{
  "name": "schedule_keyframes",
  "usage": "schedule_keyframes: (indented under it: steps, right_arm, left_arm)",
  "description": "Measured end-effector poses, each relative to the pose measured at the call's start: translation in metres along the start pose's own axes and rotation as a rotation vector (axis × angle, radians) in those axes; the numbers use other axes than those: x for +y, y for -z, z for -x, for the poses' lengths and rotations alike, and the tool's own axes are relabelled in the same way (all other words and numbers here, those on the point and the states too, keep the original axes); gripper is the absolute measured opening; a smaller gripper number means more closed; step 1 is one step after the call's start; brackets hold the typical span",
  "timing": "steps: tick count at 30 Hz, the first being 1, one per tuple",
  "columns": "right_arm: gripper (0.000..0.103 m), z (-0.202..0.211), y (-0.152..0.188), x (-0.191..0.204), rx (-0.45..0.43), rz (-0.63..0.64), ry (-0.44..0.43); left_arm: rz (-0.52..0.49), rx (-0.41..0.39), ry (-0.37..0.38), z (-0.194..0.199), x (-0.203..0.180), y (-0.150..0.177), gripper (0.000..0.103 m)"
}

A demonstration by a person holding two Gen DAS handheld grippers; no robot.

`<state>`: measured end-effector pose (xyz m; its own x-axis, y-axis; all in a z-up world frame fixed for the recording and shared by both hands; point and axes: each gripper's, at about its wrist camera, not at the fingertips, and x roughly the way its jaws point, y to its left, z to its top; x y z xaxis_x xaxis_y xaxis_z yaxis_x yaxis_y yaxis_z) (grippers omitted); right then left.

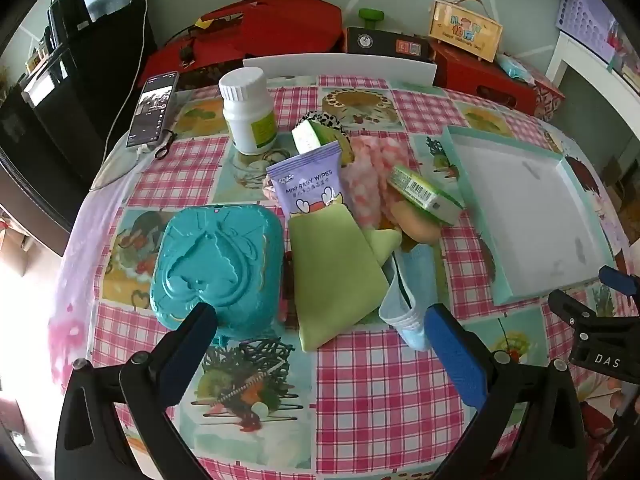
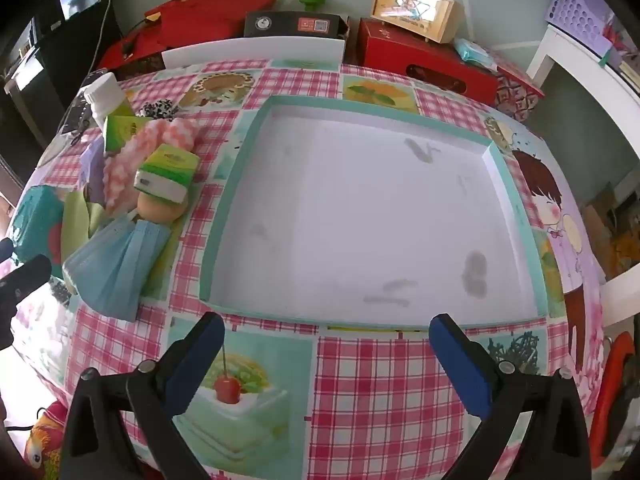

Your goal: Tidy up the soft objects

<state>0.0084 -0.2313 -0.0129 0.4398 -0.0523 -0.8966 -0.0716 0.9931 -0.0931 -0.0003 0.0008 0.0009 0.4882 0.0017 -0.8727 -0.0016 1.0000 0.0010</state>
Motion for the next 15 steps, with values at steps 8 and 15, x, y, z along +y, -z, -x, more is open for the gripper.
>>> schedule_keyframes:
  steps: [8, 15]
  right_arm:
    - [0.103, -0.0007, -0.0022, 0.0002, 0.006, -0.002, 0.007]
    - [0.103, 0.0042, -0.0037, -0.0010, -0.005, -0.003, 0.017]
  left_arm:
    - [0.003, 0.002, -0.008, 0.0001, 0.0033, 0.0027, 0.103]
    - [0.006, 0.013, -0.015, 0.0022, -0.0006, 0.0010, 0.103]
